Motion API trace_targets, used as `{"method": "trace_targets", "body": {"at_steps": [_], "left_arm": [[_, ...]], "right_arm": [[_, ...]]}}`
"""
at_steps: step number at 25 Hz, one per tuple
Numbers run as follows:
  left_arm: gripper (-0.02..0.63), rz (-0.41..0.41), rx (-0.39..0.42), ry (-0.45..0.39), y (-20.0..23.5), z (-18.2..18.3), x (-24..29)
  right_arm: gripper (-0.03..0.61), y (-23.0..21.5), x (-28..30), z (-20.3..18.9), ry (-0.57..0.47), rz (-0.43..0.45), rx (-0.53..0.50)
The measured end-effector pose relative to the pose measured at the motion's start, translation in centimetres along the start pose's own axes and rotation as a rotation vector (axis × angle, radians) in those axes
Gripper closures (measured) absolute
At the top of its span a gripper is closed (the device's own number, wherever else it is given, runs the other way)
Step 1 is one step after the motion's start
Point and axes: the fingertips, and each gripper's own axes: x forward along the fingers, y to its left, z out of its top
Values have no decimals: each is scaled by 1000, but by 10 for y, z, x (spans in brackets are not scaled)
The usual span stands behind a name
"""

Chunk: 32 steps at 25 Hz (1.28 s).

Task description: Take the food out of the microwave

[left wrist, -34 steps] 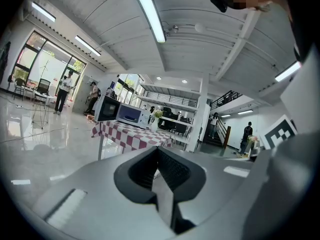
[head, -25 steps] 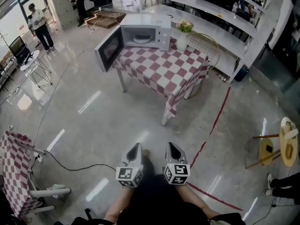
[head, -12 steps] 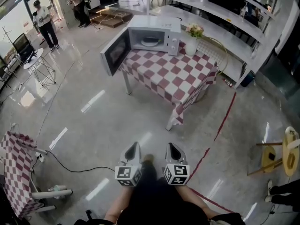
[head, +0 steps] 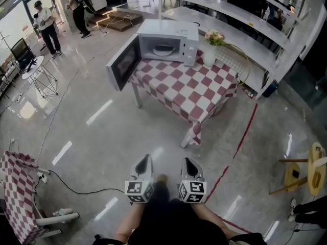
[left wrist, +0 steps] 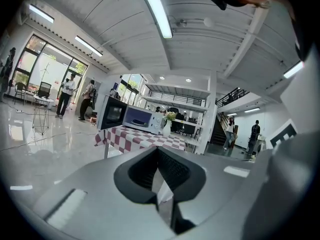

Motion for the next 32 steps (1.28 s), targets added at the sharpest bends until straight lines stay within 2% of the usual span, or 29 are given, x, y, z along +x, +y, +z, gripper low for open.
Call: {"method": "trace_targets", "body": {"at_steps": [16, 32], "left_arm": [[604, -62, 19, 9, 33, 25, 73], [604, -96, 13, 31, 57, 30, 104]], "right_arm": [[578, -13, 70, 31, -15, -85, 3], [577, -2, 107, 37, -6, -114, -3]]}}
